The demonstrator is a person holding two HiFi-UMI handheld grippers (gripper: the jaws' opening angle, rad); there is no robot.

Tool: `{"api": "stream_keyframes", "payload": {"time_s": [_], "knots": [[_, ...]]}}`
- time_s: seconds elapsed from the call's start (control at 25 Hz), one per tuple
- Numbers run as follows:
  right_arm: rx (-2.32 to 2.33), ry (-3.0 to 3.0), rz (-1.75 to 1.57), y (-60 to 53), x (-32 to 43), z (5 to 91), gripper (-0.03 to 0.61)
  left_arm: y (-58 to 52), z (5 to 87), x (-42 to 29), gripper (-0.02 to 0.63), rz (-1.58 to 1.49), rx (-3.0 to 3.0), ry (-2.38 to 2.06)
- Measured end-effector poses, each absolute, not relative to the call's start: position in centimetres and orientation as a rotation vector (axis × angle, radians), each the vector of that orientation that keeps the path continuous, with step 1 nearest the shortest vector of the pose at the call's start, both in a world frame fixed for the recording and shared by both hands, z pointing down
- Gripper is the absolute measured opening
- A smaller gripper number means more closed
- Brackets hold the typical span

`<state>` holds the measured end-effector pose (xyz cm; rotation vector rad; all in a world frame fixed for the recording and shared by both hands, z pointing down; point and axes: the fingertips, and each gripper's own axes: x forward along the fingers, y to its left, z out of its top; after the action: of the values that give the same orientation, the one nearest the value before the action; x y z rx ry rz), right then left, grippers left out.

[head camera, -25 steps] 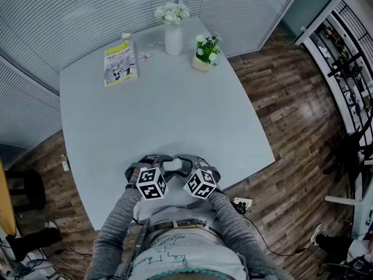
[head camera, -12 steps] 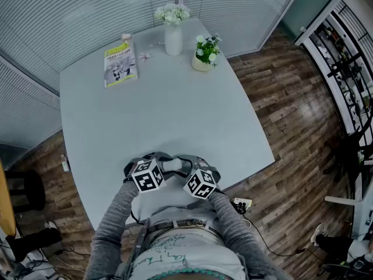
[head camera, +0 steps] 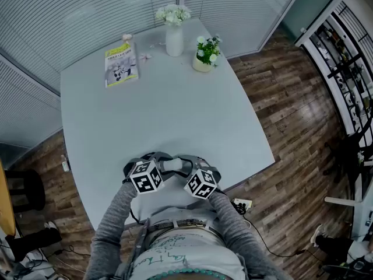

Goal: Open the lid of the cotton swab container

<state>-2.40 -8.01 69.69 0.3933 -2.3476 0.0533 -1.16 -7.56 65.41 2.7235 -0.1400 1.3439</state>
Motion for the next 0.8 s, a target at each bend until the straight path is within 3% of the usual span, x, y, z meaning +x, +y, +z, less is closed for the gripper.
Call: {"api": "stream_keyframes", "payload": {"time_s": [0.36, 0.68, 0.8], "knots": [[0.39, -2.346, 0.049, -8.0, -2.4, 69.7, 0.249, -8.4, 63.6, -1.6, 0.175, 1.267, 2.784, -0.226], [0.385, -2.348, 0.048, -7.9, -2.2, 69.7, 0.249, -8.7, 62.4, -1.5, 0.076, 1.225, 2.813, -0.267], [0.385, -2.348, 0.05, -8.1, -2.3, 69.6, 0.249, -9.3, 62.2, -1.8, 0.071, 1.21, 2.813, -0.293]]}}
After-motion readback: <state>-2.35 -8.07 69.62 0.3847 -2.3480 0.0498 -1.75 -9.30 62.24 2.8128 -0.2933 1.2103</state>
